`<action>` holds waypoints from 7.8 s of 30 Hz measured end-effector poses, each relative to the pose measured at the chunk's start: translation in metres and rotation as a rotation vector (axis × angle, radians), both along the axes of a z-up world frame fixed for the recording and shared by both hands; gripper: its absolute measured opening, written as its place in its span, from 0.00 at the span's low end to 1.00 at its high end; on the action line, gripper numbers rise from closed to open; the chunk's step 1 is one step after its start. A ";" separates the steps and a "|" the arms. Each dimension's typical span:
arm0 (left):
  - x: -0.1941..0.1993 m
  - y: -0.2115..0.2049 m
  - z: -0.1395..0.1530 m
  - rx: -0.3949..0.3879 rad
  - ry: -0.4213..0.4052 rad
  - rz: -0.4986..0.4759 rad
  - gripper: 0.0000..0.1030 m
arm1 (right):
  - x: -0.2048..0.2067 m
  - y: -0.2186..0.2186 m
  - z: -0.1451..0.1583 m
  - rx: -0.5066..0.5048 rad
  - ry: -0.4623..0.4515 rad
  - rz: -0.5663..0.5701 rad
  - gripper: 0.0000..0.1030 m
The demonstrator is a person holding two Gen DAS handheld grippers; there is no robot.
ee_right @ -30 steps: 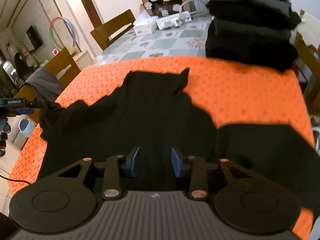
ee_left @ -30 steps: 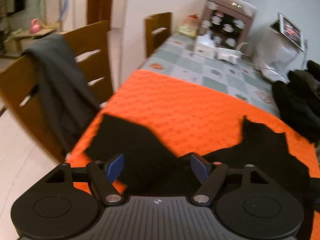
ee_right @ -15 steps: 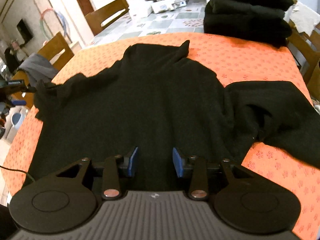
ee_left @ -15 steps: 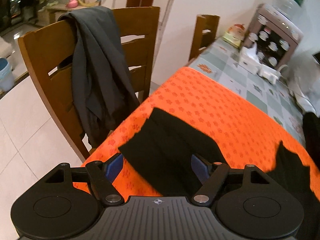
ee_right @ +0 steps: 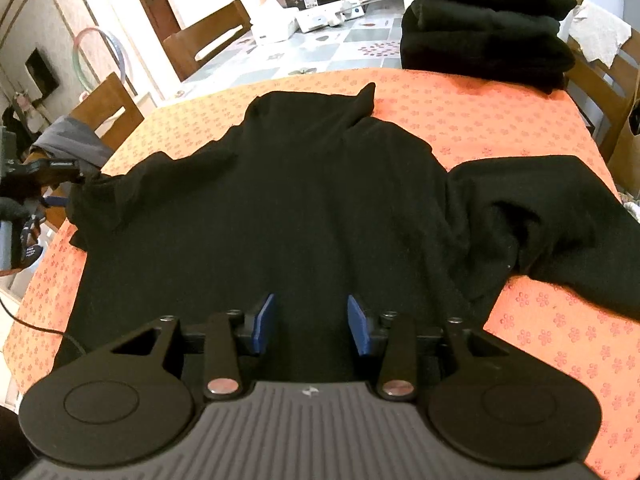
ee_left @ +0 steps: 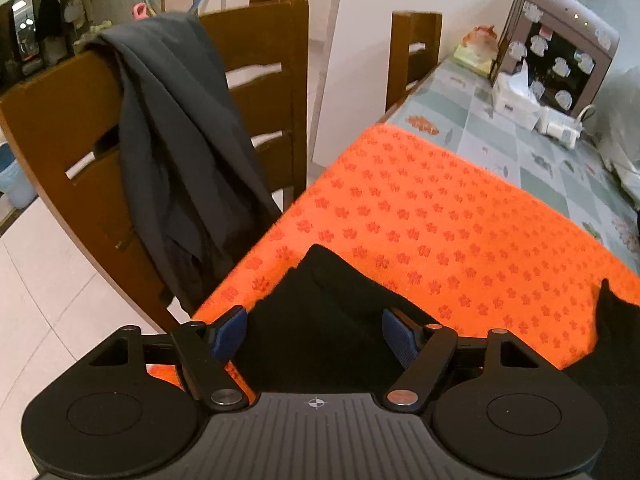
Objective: Fold clothes
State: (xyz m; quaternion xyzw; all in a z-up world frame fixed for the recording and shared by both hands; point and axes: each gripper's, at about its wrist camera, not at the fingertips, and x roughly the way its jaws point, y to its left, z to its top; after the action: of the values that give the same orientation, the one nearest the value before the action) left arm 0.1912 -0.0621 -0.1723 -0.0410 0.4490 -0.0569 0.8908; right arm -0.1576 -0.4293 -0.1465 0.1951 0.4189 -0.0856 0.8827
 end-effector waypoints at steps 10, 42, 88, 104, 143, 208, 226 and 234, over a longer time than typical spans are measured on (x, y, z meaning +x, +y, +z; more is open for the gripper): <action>-0.052 0.026 0.043 -0.035 -0.076 0.027 0.14 | 0.005 0.006 -0.009 -0.011 0.027 0.042 0.47; -0.178 -0.009 0.104 -0.032 -0.090 -0.054 0.51 | 0.005 -0.129 0.034 -0.216 -0.010 0.152 0.70; -0.070 -0.196 -0.013 -0.262 0.134 -0.583 0.48 | -0.168 -0.133 0.019 -0.065 0.381 -0.124 0.09; -0.039 -0.122 0.034 -0.245 0.011 -0.431 0.51 | -0.071 -0.145 0.055 -0.065 0.071 -0.067 0.48; -0.025 -0.145 -0.012 -0.287 0.187 -0.426 0.48 | 0.086 -0.159 -0.028 0.184 0.011 0.011 0.48; 0.040 -0.253 0.014 -0.250 -0.049 -0.593 0.32 | 0.229 -0.156 -0.005 -0.142 -0.054 0.084 0.38; -0.079 -0.152 0.020 -0.229 0.073 -0.576 0.43 | 0.103 -0.110 0.005 -0.087 0.002 0.152 0.51; -0.071 -0.130 -0.010 -0.241 0.112 -0.504 0.42 | 0.093 -0.105 -0.033 -0.116 0.067 0.133 0.52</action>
State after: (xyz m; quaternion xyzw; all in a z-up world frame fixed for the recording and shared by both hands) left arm 0.1205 -0.1921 -0.1827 -0.0366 0.4837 -0.3272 0.8110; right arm -0.0649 -0.5342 -0.1797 0.1124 0.4547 -0.0577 0.8816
